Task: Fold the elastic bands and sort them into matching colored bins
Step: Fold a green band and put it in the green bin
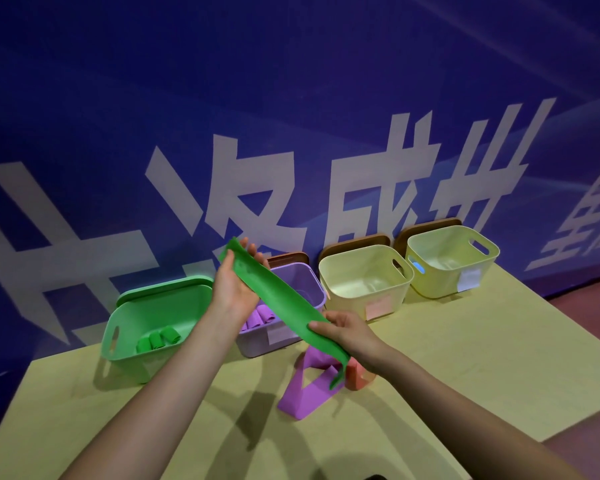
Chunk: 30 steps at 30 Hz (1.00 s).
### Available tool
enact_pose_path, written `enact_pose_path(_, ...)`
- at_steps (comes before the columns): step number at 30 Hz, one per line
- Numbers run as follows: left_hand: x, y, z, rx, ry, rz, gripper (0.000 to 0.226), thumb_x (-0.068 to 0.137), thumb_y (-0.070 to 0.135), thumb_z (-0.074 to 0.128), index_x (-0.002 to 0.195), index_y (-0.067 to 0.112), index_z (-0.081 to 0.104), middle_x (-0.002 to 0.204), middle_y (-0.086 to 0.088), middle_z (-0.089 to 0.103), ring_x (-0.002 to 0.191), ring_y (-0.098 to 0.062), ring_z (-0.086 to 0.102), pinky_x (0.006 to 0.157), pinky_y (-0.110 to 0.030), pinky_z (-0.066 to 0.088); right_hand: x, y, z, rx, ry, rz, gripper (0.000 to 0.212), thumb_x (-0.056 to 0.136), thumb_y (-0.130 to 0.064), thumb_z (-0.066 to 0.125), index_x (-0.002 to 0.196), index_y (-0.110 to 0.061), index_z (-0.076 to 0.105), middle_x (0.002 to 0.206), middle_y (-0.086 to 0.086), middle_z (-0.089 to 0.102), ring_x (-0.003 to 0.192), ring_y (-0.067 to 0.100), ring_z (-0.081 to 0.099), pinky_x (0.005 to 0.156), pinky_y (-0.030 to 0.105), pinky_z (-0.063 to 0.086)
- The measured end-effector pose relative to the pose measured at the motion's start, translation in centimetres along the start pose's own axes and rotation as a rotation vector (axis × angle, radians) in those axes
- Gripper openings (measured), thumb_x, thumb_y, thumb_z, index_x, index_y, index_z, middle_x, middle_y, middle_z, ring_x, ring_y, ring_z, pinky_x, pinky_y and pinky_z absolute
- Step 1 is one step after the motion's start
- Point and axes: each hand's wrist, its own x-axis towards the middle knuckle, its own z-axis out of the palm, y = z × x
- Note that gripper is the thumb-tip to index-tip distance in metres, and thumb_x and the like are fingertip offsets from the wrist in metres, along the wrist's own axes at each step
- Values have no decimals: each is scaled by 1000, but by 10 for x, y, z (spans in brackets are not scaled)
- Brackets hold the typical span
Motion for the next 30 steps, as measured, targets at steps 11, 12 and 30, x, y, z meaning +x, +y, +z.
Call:
enact_pose_path(11, 11, 37, -6, -44, 80, 112, 29, 100, 31, 42, 88, 18, 64, 63, 8, 60, 52, -4, 54, 57, -17, 45, -13, 14, -15, -55, 9, -15, 20, 91, -18, 64, 73, -12, 60, 55, -3, 50, 45, 6, 45, 43, 15, 34)
enact_pose_path(12, 13, 38, -6, -36, 93, 119, 28, 100, 31, 42, 88, 18, 64, 61, 9, 59, 51, -4, 53, 56, -17, 44, -13, 15, -16, -46, 16, -16, 20, 92, -16, 63, 72, -12, 60, 56, -2, 50, 46, 6, 45, 43, 15, 35)
enact_pose_path(30, 2, 21, -15, 125, 18, 93, 28, 101, 32, 39, 95, 16, 61, 79, 2, 66, 67, -10, 63, 73, -26, 49, -9, 49, -19, -118, 174, -38, 30, 89, -19, 66, 62, -15, 55, 57, -8, 51, 52, 5, 46, 51, 17, 37)
